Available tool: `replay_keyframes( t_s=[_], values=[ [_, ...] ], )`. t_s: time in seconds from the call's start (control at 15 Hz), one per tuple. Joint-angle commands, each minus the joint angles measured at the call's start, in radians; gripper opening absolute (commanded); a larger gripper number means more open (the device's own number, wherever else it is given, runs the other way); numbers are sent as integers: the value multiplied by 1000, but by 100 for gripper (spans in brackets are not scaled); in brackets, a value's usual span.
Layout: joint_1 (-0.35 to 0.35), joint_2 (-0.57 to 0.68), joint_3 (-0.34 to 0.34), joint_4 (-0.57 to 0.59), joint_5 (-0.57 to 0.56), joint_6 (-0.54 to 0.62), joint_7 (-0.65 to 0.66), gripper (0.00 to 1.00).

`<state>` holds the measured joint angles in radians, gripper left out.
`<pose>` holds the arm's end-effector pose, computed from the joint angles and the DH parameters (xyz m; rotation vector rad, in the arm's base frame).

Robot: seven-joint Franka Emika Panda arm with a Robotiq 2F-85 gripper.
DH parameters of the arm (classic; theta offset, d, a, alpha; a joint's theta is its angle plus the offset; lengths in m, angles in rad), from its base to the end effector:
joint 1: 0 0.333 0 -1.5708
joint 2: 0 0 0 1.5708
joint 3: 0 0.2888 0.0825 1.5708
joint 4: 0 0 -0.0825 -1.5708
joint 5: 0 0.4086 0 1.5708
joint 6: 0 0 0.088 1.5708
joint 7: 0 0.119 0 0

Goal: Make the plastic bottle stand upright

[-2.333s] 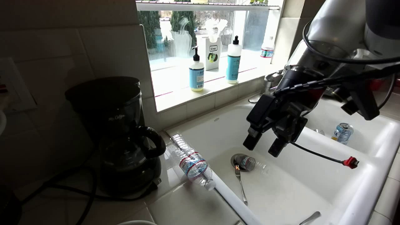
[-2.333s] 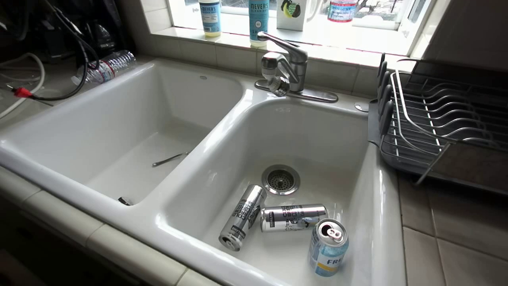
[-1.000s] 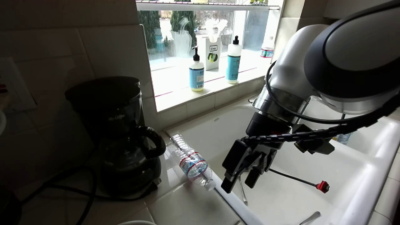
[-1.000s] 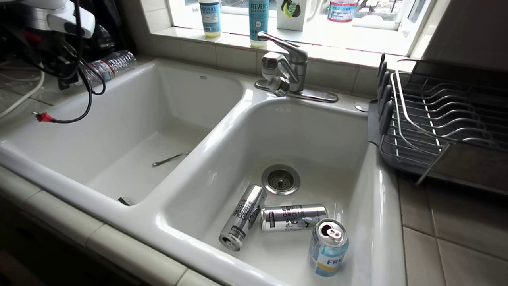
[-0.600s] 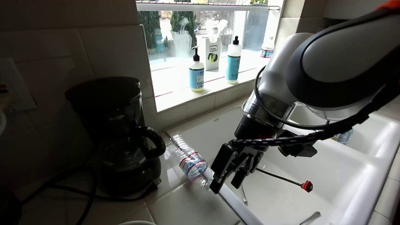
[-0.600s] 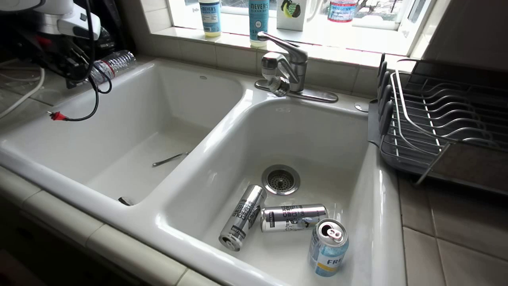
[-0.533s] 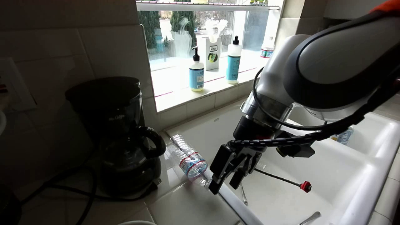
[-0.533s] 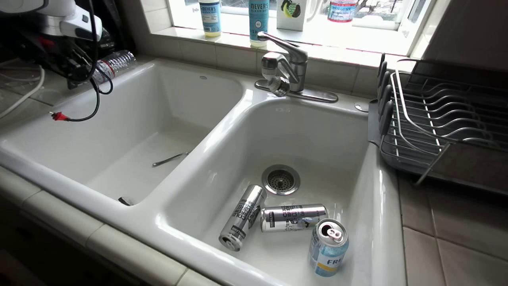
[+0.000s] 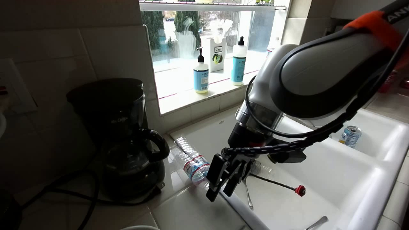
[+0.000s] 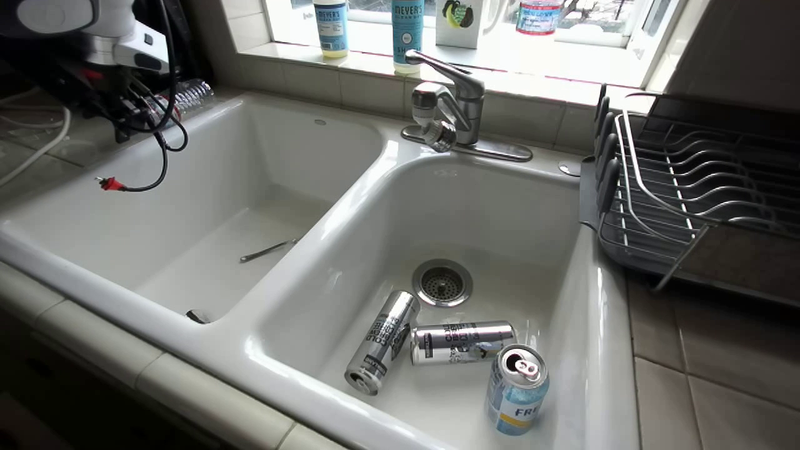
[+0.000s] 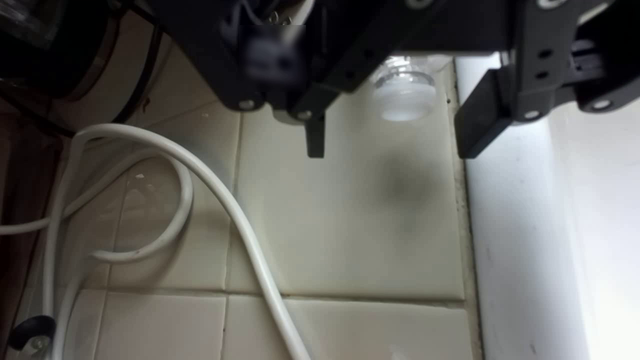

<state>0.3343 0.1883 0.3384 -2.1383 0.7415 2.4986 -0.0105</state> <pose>0.4666 0.3721 0.2854 -2.5668 -0.1334 0.0405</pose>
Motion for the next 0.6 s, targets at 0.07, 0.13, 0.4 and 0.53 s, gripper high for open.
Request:
replay_keyframes(
  t_s=[0.07,0.13,0.4,0.53],
  values=[
    [8,44,5,29,-44,51,23,71],
    [9,48,7,32,-46,57,26,71],
    [13,58,15,37,-45,71,35,66],
    [17,61,18,40,-48,78,40,58]
  ],
)
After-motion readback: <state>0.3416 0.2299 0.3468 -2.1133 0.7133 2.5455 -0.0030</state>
